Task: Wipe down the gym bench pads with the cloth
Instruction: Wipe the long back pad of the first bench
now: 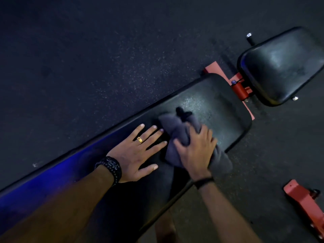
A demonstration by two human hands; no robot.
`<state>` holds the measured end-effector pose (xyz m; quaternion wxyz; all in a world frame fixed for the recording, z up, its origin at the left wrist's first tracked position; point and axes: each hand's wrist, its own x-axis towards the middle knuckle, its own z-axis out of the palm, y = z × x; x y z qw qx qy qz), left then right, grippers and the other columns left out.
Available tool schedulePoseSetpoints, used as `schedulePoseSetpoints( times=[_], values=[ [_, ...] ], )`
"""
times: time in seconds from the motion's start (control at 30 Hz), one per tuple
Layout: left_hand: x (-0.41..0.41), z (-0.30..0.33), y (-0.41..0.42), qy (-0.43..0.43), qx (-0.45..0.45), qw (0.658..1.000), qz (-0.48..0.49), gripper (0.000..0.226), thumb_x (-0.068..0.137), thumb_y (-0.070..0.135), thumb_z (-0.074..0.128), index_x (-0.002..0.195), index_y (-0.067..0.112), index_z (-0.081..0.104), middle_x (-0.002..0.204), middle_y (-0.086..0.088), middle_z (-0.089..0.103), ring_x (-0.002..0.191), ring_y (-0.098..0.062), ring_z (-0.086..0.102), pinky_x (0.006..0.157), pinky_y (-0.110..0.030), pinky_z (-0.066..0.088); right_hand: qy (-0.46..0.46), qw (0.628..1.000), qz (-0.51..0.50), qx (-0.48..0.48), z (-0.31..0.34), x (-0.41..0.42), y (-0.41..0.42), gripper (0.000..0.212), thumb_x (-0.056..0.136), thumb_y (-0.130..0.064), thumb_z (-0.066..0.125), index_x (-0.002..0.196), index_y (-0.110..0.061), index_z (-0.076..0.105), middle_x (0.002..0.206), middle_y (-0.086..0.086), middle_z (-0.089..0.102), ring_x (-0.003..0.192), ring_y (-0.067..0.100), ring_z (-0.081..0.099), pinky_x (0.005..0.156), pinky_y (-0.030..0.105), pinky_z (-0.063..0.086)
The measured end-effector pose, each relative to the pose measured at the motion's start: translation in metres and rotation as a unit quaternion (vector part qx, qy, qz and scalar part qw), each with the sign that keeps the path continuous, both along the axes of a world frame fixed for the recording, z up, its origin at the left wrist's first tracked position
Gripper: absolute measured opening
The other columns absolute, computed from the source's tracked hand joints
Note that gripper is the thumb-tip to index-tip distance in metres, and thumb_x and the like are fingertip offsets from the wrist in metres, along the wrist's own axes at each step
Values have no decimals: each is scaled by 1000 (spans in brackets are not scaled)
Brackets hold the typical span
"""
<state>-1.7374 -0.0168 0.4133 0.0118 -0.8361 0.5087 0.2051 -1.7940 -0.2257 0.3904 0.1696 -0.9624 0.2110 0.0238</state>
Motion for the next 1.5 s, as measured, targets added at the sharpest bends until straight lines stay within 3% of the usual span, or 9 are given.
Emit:
schedulePoseSetpoints(
  times=[0.1,0.23,0.47,0.57,0.77,1.03,1.13,1.33,1.5],
  values=[
    [-1,1,1,2,-3,1000,10,71,97,60,30,156,21,20,164,-12,10,151,-32,10,120,-55,11,5,995,-76,-63,-24,86,-35,55,75,-60,48,116,-25,61,111,14,54,106,36,50,87,49,37],
    [-1,3,1,2,-6,1000,18,71,97,61,27,156,22,18,164,-11,9,152,-30,7,120,-54,9,35,989,-129,-63,-34,147,-61,54,80,-61,48,116,-23,60,117,15,54,113,36,48,93,49,35],
    [0,5,-3,9,3,1000,12,69,95,60,35,149,17,37,157,-16,30,148,-35,22,118,-56,15,-13,1000,18,22,1,7,3,54,70,-58,51,117,-32,61,114,5,51,108,27,46,89,45,39],
    [1,5,-3,13,9,1000,11,70,96,60,33,152,18,31,161,-14,23,149,-34,18,119,-56,14,-24,999,45,-4,-10,42,-14,52,72,-58,52,115,-32,61,108,8,52,102,30,49,84,45,38],
    [0,5,-3,13,4,1000,20,72,96,61,32,156,22,21,164,-10,11,151,-30,12,120,-53,9,24,994,-104,-39,-32,145,-62,52,77,-58,54,117,-24,59,115,13,53,111,36,47,91,50,35],
    [-1,4,-2,19,-3,1000,21,72,96,60,34,155,21,23,163,-12,16,150,-32,15,119,-55,13,-6,999,-25,32,-2,-22,-13,57,68,-60,55,115,-27,62,111,8,53,101,28,48,86,45,40],
    [0,5,-2,18,5,1000,19,72,96,60,33,156,21,22,164,-11,12,151,-31,12,119,-54,12,-11,999,-46,-3,-16,17,-38,56,69,-60,54,113,-26,62,104,11,52,97,32,49,84,46,39],
    [1,5,-1,18,7,1000,20,72,96,60,33,156,22,21,164,-10,9,151,-31,9,121,-53,7,38,980,-194,-30,-29,111,-79,58,77,-60,54,121,-22,57,116,17,53,111,39,49,94,50,35],
    [2,5,-2,19,10,1000,14,71,96,60,33,154,20,24,163,-13,15,150,-33,13,120,-55,11,15,999,-50,10,-5,48,-8,56,70,-59,54,118,-30,60,114,10,51,105,31,47,89,45,36]
  ],
)
